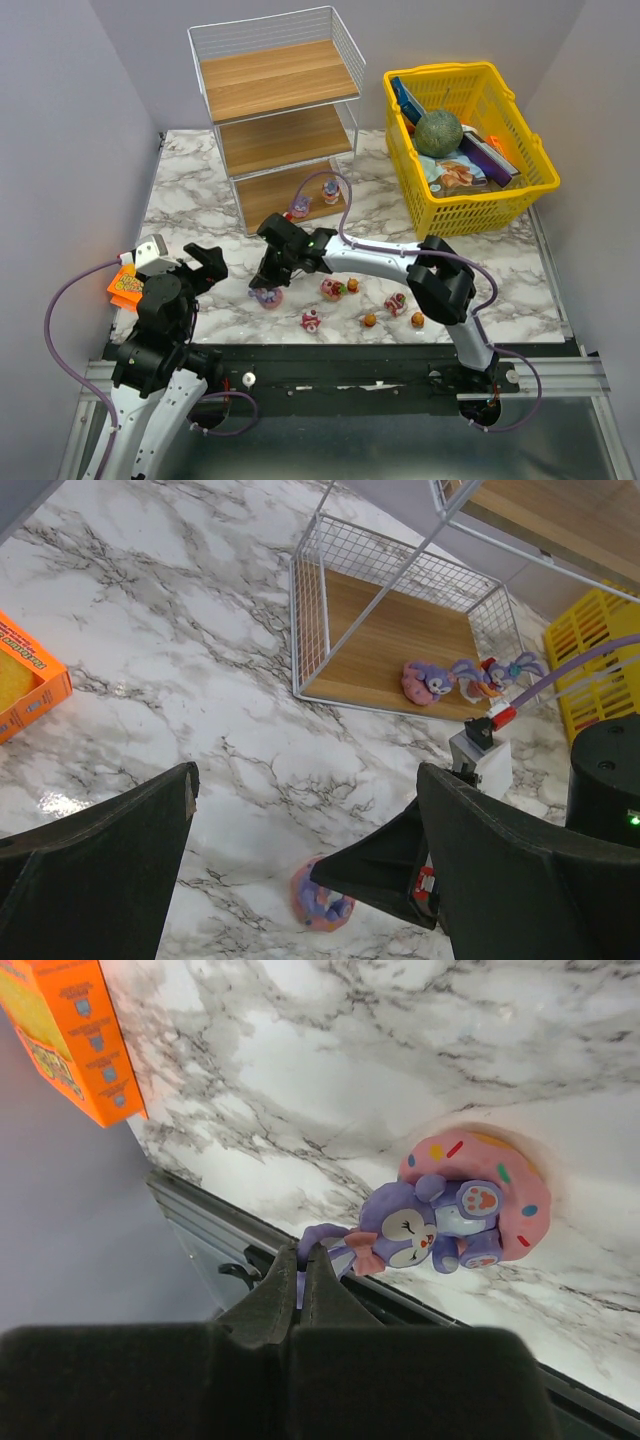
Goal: Place and organize the plastic toys onto the shelf
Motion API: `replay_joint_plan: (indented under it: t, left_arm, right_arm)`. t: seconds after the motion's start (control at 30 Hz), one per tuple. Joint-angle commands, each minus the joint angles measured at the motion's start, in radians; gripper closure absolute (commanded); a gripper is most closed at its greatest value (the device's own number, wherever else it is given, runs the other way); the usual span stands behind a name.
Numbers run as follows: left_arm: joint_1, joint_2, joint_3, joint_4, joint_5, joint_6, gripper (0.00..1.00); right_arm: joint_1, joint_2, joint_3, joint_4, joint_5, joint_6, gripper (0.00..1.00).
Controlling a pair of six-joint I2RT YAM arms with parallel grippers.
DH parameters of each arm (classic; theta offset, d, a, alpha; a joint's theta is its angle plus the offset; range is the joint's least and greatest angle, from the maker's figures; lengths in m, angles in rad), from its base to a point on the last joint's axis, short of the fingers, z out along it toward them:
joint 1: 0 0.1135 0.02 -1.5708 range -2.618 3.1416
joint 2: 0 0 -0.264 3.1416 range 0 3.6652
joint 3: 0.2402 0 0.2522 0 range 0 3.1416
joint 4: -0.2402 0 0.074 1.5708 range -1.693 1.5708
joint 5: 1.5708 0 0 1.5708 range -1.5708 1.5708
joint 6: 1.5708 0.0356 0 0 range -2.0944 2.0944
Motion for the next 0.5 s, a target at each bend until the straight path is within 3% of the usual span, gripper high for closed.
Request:
replay_joint_plan:
  t: [0.0,0.47]
  left_arm:
    - [-0.003,0.005,-0.01,0.004,-0.025,-0.003,0.01]
    - [-0.005,0.02,-0.008,0.003,-0.028,-0.003,0.01]
  right_arm:
    - [-0.041,-0.036,0.0,-0.024,0.064,0.036,0.99]
    - [-0.093,0.012,0.152,-0.042,0.199,0.18,0.99]
